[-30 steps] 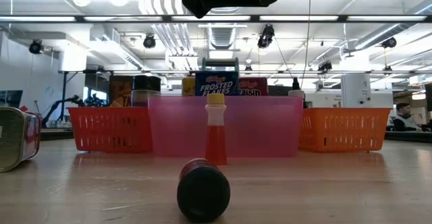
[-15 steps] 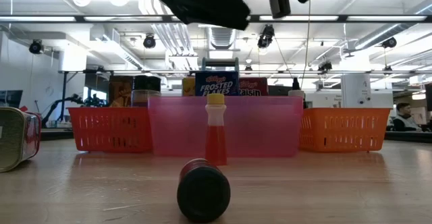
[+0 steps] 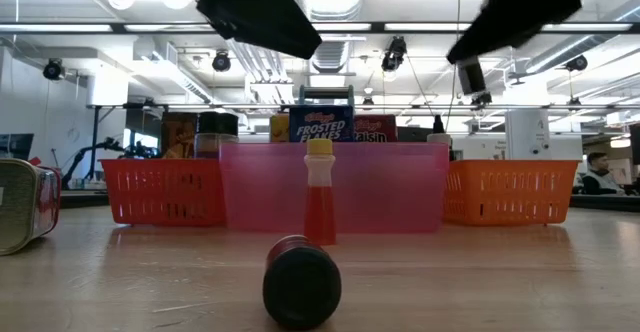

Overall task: Pick & Place Kitchen Items
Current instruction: Put the small orange food coloring bottle into the orange bin

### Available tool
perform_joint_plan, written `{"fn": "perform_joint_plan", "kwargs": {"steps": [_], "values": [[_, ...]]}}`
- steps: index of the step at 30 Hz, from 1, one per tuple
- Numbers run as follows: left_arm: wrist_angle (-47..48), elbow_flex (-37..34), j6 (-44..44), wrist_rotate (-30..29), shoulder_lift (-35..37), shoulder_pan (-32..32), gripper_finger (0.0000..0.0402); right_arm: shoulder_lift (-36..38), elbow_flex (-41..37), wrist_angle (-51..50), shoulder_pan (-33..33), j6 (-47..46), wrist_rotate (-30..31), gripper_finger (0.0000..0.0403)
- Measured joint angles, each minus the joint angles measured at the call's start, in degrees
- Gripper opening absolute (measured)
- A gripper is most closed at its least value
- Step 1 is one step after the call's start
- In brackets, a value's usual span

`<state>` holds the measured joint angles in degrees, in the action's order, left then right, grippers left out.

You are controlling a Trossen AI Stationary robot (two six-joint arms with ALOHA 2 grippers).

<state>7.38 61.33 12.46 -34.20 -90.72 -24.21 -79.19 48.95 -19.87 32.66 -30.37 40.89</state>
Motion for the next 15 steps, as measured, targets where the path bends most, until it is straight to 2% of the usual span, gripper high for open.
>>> {"fn": "perform_joint_plan", "kwargs": {"steps": [2, 8, 11, 15], "values": [[-1.9, -0.8, 0.0, -0.2, 0.0, 0.0, 0.0229, 2.6, -3.6, 1.1, 0.1, -2.3, 2.5, 0.0074], [-6.6, -1.5, -1.4, -1.8, 0.1, 0.0, 0.0229, 9.7, -14.9, 16.3, 0.0, -3.6, 6.5, 0.0058], [-8.3, -1.7, -1.8, -2.7, 0.1, 0.1, 0.023, 11.1, -19.5, 23.7, 0.0, -1.2, 6.9, 0.0059], [-9.6, -1.7, -2.7, -3.0, 0.1, 0.1, 0.0228, 11.7, -23.4, 26.7, 0.0, -0.9, 8.3, 0.0072]]}}
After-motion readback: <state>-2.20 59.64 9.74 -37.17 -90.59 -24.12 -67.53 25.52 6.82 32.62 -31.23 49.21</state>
